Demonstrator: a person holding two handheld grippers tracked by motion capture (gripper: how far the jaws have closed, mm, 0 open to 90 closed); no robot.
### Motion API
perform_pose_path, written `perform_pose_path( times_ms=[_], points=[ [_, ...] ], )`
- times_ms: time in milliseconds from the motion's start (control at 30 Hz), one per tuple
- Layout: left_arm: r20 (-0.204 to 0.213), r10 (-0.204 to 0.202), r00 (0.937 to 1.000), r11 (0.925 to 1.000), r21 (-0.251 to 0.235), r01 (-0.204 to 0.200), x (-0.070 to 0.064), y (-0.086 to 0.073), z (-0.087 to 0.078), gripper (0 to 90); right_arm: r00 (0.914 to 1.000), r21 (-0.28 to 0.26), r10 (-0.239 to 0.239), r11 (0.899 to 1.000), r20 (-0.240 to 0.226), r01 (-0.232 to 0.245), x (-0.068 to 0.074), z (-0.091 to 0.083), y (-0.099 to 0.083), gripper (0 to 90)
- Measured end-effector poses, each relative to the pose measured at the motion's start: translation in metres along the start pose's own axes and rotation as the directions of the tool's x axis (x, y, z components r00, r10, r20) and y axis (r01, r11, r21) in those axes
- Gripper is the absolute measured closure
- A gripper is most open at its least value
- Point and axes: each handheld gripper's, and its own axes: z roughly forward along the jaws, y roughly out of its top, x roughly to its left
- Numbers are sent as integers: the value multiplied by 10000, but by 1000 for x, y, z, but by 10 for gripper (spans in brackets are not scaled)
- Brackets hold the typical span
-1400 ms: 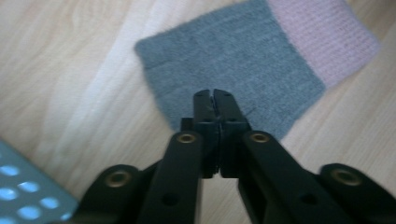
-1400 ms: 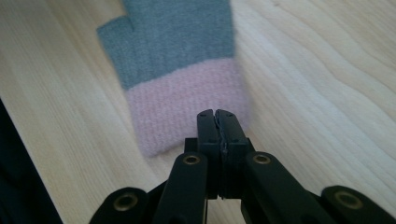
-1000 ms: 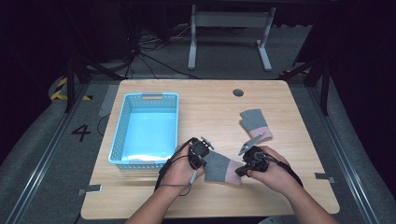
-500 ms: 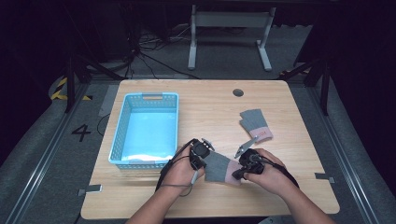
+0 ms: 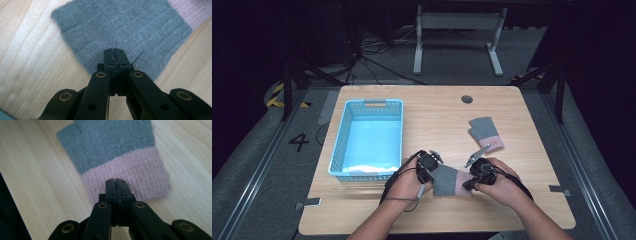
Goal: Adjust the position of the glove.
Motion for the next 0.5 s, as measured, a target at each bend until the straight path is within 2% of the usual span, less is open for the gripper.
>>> perform_pose_path(
  times_ms=[167,300,367,500],
  points=[
    [259,250,9994,9996,148,-254,-8,3,2,900,9992,3,110,9999,380,-110,-4,-3,-2,900],
    [348,479,9982,9986,207,-486,-11,6,3,900,9983,-60,304,9995,496,-302,-9,-5,-6,900],
    [560,621,9965,9976,272,-637,-14,7,4,900,9977,-94,384,9992,562,-380,-11,-7,-8,900],
    [721,690,9950,9966,402,-720,-16,8,4,900,9968,-182,483,9987,635,-472,-14,-7,-9,900]
  ],
)
